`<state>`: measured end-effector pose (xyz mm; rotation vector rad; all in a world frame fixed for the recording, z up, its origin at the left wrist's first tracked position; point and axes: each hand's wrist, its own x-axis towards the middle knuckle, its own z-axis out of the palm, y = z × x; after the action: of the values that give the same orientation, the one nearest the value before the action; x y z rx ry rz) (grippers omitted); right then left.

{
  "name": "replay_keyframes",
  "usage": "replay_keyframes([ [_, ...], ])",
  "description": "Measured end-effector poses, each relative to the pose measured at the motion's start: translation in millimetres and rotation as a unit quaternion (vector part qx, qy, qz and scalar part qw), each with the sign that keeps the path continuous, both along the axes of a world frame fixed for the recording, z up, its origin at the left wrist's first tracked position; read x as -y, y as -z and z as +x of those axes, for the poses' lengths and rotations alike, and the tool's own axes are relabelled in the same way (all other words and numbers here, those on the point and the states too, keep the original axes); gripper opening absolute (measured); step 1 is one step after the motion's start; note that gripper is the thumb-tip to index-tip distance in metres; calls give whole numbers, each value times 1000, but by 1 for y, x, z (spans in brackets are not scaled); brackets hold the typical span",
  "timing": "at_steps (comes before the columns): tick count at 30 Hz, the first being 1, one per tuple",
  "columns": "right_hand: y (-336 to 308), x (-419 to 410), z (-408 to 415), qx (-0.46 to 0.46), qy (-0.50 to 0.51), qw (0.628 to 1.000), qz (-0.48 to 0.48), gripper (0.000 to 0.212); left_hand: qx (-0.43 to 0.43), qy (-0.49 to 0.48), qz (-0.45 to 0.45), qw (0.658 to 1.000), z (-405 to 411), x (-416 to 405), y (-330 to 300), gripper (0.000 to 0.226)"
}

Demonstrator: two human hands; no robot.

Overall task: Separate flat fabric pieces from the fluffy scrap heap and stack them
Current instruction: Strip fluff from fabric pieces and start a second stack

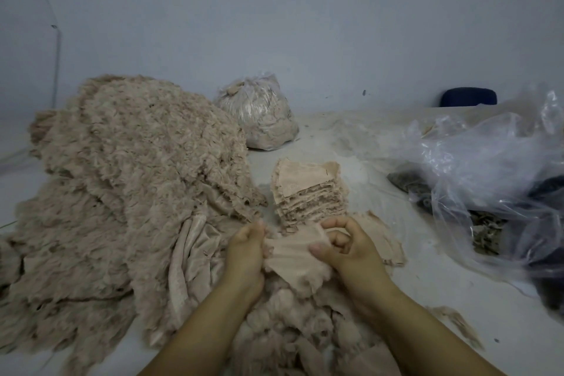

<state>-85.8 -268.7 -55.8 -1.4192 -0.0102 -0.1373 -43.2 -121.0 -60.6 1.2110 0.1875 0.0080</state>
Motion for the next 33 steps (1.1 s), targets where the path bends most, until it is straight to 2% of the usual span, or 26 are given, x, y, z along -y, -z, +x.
replay_keyframes([
  [2,1,2,1,4,18,1000,21,28,23,-19,25,999,3,-2,1,27],
  [7,4,2,5,44,119,992,19,21,85,117,116,983,-10,7,6,27],
  [11,6,-1,4,95,152,983,-35,27,72,200,116,970,-14,6,10,28],
  [14,7,-1,6,128,182,972,-71,28,85,192,119,970,-13,5,9,33],
  [17,6,0,5,136,169,974,-66,36,59,190,76,977,-13,8,7,21],
  [20,7,-1,4,118,149,981,-44,46,84,156,141,974,-13,10,5,25],
  [23,4,-1,8,111,170,979,-17,40,121,94,187,970,-10,11,4,32],
  [26,1,0,11,101,177,979,-9,34,98,69,153,981,-8,13,3,34],
  [29,3,2,13,100,177,979,-6,31,56,105,58,991,-8,11,3,28],
  [33,-1,4,14,106,181,978,5,29,36,124,12,992,-7,6,0,18],
])
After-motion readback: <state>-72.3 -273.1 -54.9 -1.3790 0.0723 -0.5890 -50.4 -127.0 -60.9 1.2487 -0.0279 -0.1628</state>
